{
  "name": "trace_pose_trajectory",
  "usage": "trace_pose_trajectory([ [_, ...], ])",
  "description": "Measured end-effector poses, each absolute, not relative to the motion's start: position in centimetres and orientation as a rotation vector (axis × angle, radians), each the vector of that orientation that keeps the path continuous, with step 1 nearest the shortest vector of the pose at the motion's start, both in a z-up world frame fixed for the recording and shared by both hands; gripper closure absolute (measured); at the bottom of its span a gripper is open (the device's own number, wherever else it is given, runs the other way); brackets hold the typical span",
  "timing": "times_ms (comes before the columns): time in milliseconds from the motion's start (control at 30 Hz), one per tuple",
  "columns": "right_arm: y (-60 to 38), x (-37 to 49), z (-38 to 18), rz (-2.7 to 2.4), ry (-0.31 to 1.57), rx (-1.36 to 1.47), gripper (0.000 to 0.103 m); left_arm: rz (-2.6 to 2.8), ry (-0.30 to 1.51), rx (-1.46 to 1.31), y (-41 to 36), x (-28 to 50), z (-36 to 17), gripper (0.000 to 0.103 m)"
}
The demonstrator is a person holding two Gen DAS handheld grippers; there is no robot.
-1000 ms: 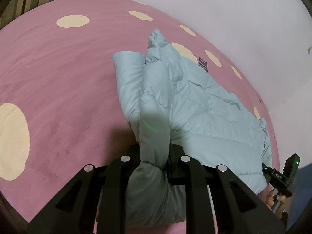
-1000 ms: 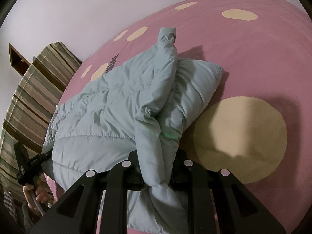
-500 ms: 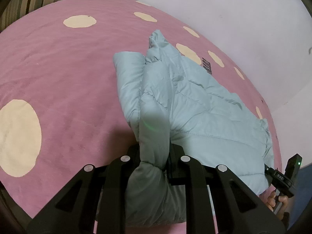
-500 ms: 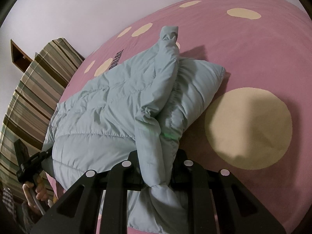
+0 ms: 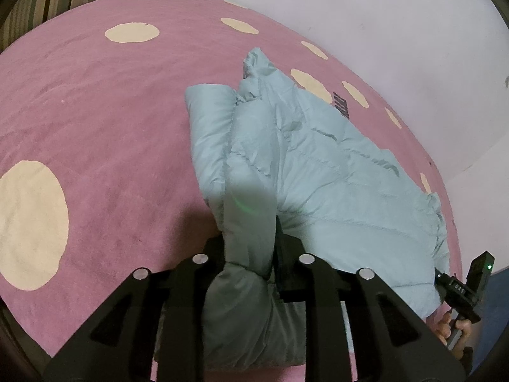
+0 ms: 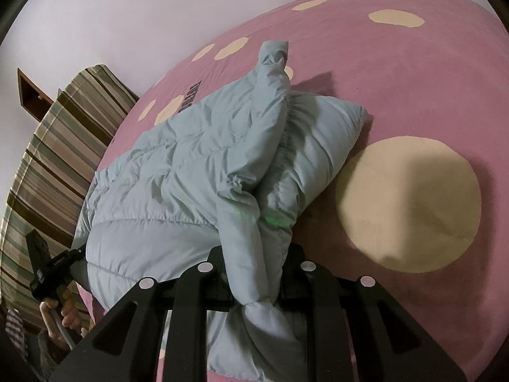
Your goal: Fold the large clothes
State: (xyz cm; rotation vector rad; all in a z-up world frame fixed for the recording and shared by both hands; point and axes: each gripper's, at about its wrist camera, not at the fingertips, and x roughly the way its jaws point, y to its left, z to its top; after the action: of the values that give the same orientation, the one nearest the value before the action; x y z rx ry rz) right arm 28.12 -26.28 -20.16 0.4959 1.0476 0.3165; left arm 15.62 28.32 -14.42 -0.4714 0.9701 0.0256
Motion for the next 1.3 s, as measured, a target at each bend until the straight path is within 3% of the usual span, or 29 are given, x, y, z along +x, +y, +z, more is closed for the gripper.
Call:
trace_pose_trajectory([
  [200,-26.5,27.8,-20.1,0.307,1.042,0.498,0.078,0.046,0.969,-0.433,28.1,15.7,-14.2,0.070],
  [400,-26.8,27.4,-19.7,0.273,1.034,0.488,0.066,0.066,0.968,-0.421,28.3,15.4,-13.9,0.051],
  [533,-27.4,27.0,-18.9,0.240,1.029,0.477,0.065,0.086,0.959,-0.414,28.5,15.2,-13.5,0.041],
  [767,-28.1,26.2,-16.5,0.140,0.992,0.369,0.058,0.096,0.956,-0.409,28.9,15.0,-13.3,0.036],
  [1300,-22.6,24.8,-13.1,0.177,0.929,0.223,0.059,0.087,0.962,-0.433,28.9,14.9,-13.8,0.035],
])
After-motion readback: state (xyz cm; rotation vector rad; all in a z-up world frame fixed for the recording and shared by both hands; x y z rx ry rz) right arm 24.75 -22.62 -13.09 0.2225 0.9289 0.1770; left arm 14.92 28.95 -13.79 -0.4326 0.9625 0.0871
